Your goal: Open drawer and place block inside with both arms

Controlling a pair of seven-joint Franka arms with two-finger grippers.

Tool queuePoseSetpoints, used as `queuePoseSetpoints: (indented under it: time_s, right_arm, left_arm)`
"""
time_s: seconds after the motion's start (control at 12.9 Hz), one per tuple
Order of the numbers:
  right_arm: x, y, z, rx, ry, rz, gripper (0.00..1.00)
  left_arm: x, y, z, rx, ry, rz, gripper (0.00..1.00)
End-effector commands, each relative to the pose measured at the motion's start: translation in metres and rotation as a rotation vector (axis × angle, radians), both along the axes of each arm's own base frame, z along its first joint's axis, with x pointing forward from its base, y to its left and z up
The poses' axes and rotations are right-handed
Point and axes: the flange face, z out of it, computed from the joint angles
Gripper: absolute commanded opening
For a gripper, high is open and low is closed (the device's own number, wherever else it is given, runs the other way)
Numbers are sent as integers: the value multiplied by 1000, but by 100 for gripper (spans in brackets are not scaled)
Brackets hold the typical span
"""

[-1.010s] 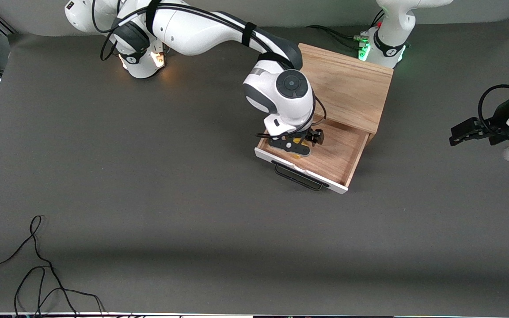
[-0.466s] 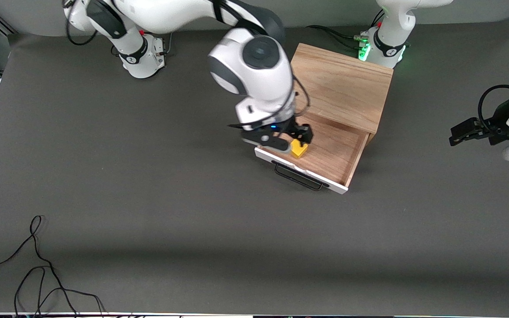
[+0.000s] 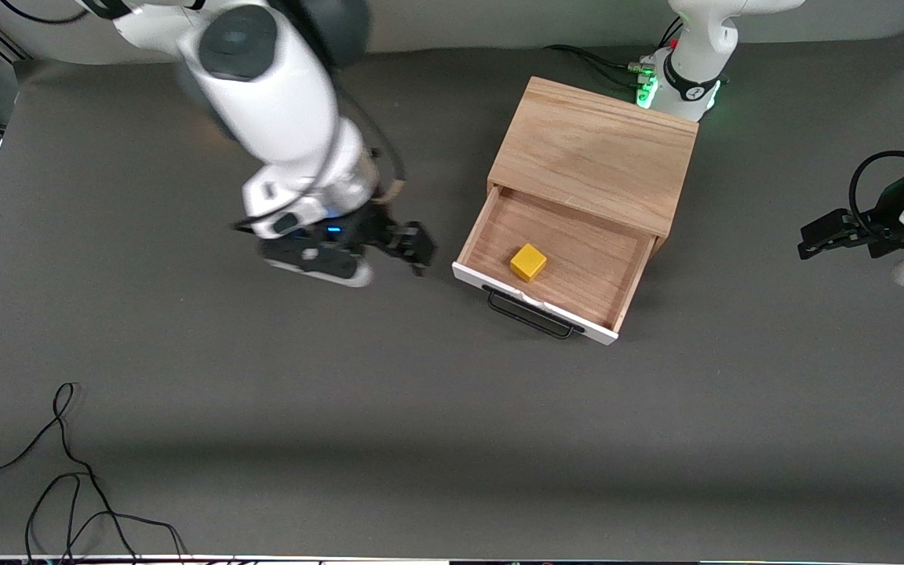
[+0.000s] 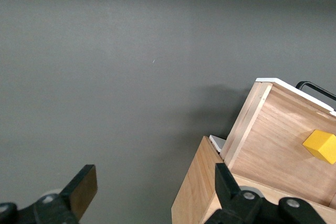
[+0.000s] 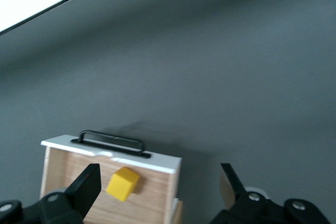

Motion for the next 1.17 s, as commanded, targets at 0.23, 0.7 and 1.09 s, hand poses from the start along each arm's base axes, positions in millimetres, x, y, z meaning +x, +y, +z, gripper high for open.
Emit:
queuePoseSetpoints:
  time_s: [0.23,0.7,1.09]
  right_arm:
    - [-17,-199,27,-10,13,65,100]
    - [-21,-325,26,-84,43,306,100]
    - [-9,-337,1,-131,80,302,100]
  left_arm:
    - [-6,0,2,10,6,-18,100]
    - [-6,-1,3,10,3,-20,100]
    - [-6,-1,3,10,3,-20,100]
